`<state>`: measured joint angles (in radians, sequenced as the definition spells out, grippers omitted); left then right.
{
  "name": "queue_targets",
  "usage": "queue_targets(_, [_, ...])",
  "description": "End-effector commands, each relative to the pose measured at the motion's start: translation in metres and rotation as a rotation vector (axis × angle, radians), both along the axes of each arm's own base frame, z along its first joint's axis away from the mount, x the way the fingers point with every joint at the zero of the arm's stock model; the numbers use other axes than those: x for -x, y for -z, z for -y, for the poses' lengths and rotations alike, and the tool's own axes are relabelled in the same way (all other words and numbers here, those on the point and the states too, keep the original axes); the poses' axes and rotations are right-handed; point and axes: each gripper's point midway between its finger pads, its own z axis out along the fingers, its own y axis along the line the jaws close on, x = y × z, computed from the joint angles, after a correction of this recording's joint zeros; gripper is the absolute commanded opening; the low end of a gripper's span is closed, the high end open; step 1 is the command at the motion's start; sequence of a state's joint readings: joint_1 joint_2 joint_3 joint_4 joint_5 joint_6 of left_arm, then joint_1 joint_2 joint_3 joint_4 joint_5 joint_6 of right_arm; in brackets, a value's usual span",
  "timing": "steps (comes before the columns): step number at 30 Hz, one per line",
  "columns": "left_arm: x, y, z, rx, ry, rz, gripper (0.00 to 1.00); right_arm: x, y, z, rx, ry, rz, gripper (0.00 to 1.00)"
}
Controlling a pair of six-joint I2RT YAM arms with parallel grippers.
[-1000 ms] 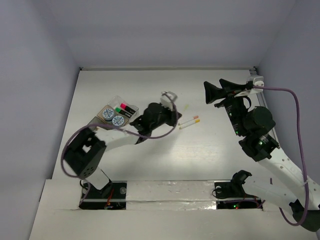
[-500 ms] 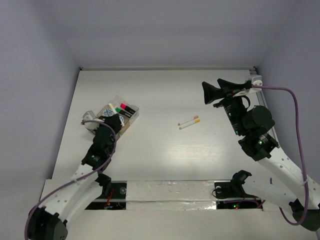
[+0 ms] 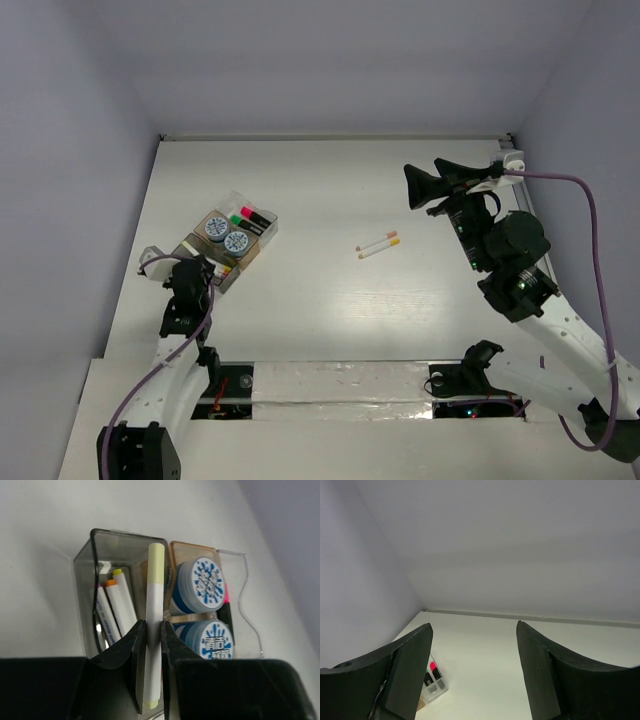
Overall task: Sort the stationery into containers
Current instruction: Place the pen in the storage box, then pick up the pen from the center of the board.
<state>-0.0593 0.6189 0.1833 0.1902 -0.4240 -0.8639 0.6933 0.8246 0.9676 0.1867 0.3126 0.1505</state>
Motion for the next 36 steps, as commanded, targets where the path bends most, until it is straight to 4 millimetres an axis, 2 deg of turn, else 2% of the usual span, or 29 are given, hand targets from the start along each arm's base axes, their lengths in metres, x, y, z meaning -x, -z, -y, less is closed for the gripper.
queue_targets(1, [-0.006, 0.000, 0.001, 0.000, 0.040, 0.025, 0.00, 0.007, -0.026, 0.005, -0.038, -0.007, 0.052, 0.73])
queue_targets(3, [-0.006, 0.004, 0.003, -0.004, 0.055, 0.018, 0.03, 0.007, -0.026, 0.004, -0.037, -0.007, 0.051, 0.73])
queue_targets(7, [-0.009, -0.002, 0.005, -0.027, 0.079, 0.037, 0.30, 0.003, -0.023, 0.001, -0.029, -0.008, 0.042, 0.73])
queue_targets(10, [-0.010, -0.009, 0.006, -0.045, 0.095, 0.056, 0.41, 0.001, -0.022, -0.001, -0.027, -0.010, 0.038, 0.73])
queue_targets(14, [-0.014, -0.025, 0.012, -0.081, 0.146, 0.094, 0.46, 0.001, -0.021, -0.002, -0.026, -0.012, 0.037, 0.73])
queue_targets(16, [-0.019, -0.044, 0.016, -0.100, 0.177, 0.139, 0.44, -0.001, -0.020, -0.003, -0.024, -0.013, 0.033, 0.73])
queue_targets(19, [-0.030, -0.074, 0.046, -0.109, 0.326, 0.238, 0.39, -0.001, -0.020, -0.006, -0.022, -0.023, 0.032, 0.73])
queue_targets(20, [-0.031, -0.080, 0.074, -0.107, 0.429, 0.263, 0.39, -0.002, -0.019, -0.006, -0.022, -0.024, 0.030, 0.73])
queue_targets(21, [-0.037, -0.092, 0.090, -0.127, 0.480, 0.284, 0.38, -0.002, -0.019, -0.007, -0.022, -0.026, 0.029, 0.73])
queue_targets(23, [-0.041, -0.101, 0.123, -0.164, 0.562, 0.287, 0.37, -0.002, -0.018, -0.009, -0.020, -0.032, 0.027, 0.73])
queue_targets(24, [-0.039, -0.121, 0.163, -0.173, 0.678, 0.324, 0.37, -0.002, -0.018, -0.009, -0.018, -0.035, 0.027, 0.73])
queue_targets(25, [-0.045, -0.109, 0.187, -0.201, 0.749, 0.280, 0.37, -0.003, -0.017, -0.010, -0.017, -0.037, 0.021, 0.73])
queue_targets(26, [-0.044, -0.107, 0.210, -0.261, 0.841, 0.272, 0.37, -0.002, -0.018, -0.010, -0.014, -0.041, 0.023, 0.73])
queue_targets(27, [-0.048, -0.120, 0.233, -0.285, 0.904, 0.299, 0.37, -0.002, -0.018, -0.010, -0.014, -0.041, 0.023, 0.73])
queue_targets(28, [-0.045, -0.099, 0.268, -0.312, 1.013, 0.250, 0.37, -0.002, -0.018, -0.010, -0.016, -0.037, 0.022, 0.73])
queue_targets(29, [-0.042, -0.094, 0.288, -0.352, 1.101, 0.250, 0.37, -0.003, -0.017, -0.009, -0.011, -0.034, 0.020, 0.73])
queue_targets(30, [-0.049, -0.084, 0.309, -0.373, 1.153, 0.224, 0.37, -0.002, -0.018, -0.009, -0.012, -0.032, 0.023, 0.73])
queue_targets(31, [-0.040, -0.080, 0.333, -0.384, 1.237, 0.231, 0.38, -0.002, -0.018, -0.008, -0.013, -0.031, 0.022, 0.73])
queue_targets(32, [-0.036, -0.076, 0.349, -0.397, 1.304, 0.233, 0.38, -0.002, -0.018, -0.008, -0.013, -0.029, 0.022, 0.73])
queue_targets(33, [-0.043, -0.069, 0.367, -0.436, 1.345, 0.221, 0.39, -0.002, -0.018, -0.009, -0.011, -0.032, 0.023, 0.73])
queue_targets(35, [-0.038, -0.058, 0.391, -0.464, 1.427, 0.207, 0.39, -0.003, -0.017, -0.009, -0.009, -0.028, 0.022, 0.73])
queue_targets(36, [-0.047, -0.068, 0.401, -0.487, 1.435, 0.236, 0.39, -0.004, -0.017, -0.009, -0.008, -0.030, 0.021, 0.73])
